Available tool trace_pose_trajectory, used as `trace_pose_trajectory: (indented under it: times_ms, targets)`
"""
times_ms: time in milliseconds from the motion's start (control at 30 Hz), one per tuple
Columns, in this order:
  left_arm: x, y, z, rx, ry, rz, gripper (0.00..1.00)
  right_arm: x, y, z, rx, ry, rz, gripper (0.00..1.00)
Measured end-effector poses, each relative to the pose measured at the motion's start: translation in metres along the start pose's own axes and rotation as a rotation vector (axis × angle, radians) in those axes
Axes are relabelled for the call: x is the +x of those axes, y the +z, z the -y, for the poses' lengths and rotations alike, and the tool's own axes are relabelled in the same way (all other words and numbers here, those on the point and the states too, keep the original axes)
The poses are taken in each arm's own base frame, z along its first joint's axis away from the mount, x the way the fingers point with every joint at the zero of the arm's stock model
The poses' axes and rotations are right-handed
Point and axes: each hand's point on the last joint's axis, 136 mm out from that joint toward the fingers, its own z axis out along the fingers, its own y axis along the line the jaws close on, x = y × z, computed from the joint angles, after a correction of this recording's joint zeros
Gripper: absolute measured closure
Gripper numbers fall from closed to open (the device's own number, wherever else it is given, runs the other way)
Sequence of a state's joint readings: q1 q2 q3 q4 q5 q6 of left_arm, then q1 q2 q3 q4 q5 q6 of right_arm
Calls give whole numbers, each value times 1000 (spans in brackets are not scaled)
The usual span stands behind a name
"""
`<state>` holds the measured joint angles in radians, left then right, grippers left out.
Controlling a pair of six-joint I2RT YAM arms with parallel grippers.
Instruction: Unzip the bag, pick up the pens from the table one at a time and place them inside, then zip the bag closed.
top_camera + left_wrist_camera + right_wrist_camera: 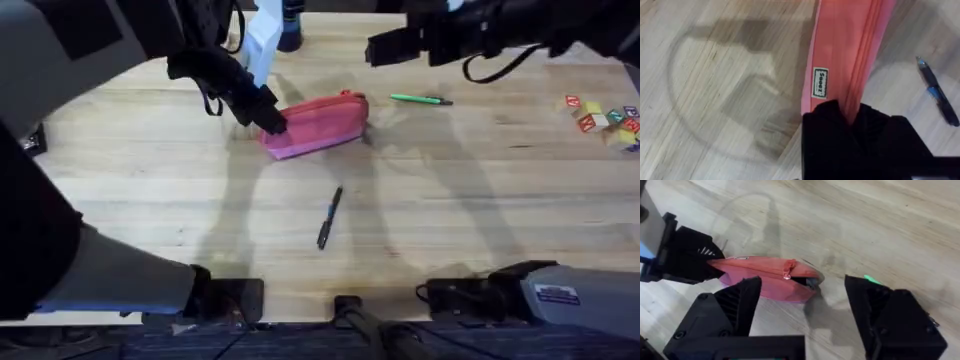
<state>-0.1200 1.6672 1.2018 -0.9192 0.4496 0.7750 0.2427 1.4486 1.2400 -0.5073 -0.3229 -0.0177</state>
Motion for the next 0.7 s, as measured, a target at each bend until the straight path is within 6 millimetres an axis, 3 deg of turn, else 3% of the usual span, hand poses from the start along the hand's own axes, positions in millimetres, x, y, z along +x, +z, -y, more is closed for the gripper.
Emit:
trace_pose_trajectory:
  times_ms: [100, 467, 700]
  targets:
    - [0, 0, 0, 0, 0, 0, 958, 6, 11, 0, -7, 19, -28, 5]
    - [0, 0, 0, 0, 0, 0, 958, 4, 13, 0, -7, 105, -22, 6]
    - [0, 0, 0, -1, 0, 1, 958, 19, 41, 0, -24, 128, -91, 5]
